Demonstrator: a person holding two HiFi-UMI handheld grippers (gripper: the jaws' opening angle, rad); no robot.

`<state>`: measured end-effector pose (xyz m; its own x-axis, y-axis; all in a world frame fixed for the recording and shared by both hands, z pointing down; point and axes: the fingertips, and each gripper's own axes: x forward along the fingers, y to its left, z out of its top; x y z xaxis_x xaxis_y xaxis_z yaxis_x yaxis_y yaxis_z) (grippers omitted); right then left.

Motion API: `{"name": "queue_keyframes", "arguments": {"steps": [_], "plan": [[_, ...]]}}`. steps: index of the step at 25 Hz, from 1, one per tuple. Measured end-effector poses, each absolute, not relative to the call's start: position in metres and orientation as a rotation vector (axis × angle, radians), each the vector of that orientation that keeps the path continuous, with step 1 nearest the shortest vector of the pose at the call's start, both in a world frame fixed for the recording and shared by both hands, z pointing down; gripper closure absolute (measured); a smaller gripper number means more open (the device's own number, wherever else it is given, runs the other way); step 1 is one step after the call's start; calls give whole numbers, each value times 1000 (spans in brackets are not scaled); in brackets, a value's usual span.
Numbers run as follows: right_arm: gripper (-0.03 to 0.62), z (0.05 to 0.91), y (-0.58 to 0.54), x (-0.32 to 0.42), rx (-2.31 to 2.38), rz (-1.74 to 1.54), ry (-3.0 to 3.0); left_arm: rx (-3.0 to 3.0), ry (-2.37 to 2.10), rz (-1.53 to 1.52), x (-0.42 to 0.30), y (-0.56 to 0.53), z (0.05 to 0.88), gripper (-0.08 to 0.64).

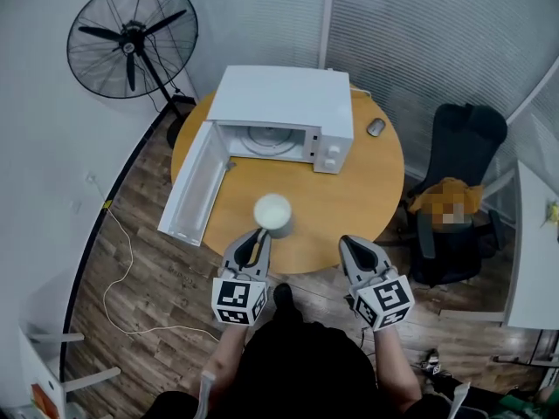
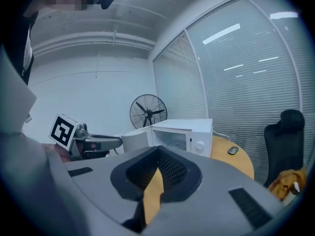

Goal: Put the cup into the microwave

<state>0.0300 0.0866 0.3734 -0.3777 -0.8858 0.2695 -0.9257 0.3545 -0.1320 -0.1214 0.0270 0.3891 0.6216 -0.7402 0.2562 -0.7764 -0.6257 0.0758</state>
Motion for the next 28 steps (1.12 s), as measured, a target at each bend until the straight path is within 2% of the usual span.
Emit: {"name": "queue_keyframes", "arguments": {"steps": [17, 28], "plan": [[583, 396, 40, 8, 1656, 483, -2400, 2643, -1190, 348, -133, -33, 421, 518], [583, 408, -12, 7, 1473, 480, -2476, 2562, -1305, 378, -129, -69, 441, 518]]}}
